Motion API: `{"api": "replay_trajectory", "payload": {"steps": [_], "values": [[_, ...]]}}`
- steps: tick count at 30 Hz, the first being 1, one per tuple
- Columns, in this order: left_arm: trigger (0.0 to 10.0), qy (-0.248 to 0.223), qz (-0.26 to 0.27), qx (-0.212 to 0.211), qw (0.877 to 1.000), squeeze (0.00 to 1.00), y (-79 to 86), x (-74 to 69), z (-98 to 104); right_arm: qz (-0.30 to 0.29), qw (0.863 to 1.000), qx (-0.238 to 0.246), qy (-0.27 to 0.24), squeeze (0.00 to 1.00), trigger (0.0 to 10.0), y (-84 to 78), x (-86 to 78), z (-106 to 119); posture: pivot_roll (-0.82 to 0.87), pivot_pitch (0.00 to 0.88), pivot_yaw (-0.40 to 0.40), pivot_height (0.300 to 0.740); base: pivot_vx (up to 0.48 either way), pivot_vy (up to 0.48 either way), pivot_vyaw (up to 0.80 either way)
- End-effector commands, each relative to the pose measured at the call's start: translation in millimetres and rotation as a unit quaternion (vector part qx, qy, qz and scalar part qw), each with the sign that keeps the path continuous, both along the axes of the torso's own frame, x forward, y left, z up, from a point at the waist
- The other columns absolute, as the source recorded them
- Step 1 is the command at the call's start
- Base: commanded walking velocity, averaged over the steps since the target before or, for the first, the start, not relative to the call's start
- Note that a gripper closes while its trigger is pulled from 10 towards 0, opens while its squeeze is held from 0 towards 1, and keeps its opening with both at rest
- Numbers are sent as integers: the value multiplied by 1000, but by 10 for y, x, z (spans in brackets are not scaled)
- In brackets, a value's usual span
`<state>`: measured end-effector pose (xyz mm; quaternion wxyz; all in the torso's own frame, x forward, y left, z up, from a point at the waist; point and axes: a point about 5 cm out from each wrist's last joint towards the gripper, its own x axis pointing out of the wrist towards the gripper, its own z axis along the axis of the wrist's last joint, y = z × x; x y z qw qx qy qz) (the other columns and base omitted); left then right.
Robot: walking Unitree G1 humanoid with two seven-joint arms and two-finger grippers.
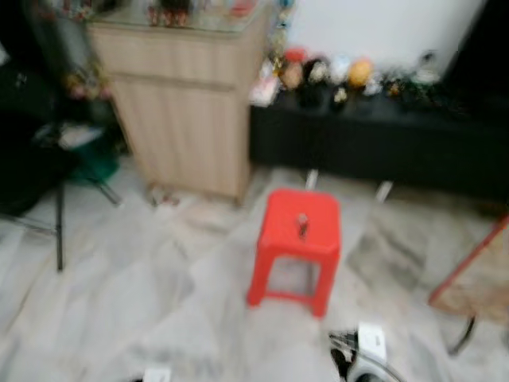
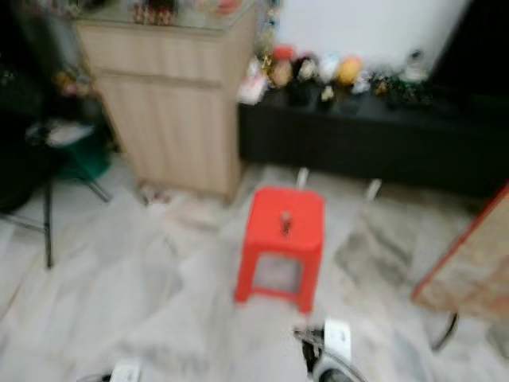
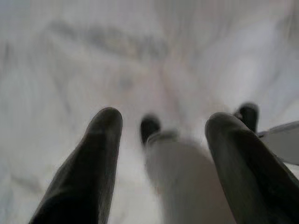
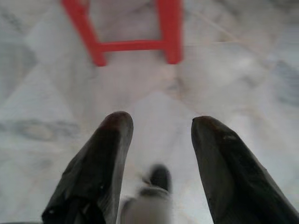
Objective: Hang keys on a hook
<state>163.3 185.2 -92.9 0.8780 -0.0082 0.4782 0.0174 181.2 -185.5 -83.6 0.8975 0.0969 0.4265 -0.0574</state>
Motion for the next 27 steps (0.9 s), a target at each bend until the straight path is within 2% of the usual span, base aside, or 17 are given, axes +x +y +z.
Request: {"api": "replay_trajectory", "payload": {"steps": [1, 8, 14, 23, 27], "values": [[10000, 22, -4, -2, 1000, 0, -1, -123, -52, 1, 1000, 2, 1, 0, 10000, 23, 20, 4, 23, 0, -50, 740, 311, 0, 0], [10000, 23, -3, -3, 1000, 0, -3, -129, -55, 16, 1000, -5, 4, 0, 10000, 24, 22, 5, 21, 0, -50, 740, 312, 0, 0], [10000, 24, -4, -6, 1000, 0, -20, -139, -60, 19, 1000, -6, 4, 0, 10000, 33, 19, 3, 22, 0, -52, 740, 310, 0, 679], [10000, 24, -2, -6, 1000, 0, 16, -155, -61, 17, 1000, 1, 8, 0, 10000, 50, 10, -5, 22, 0, -53, 740, 310, 0, 0], [10000, 24, -2, -7, 1000, 0, 9, -154, -61, 18, 1000, 2, 9, 0, 10000, 54, 2, -9, 22, 0, -53, 740, 0, 0, 0]]}}
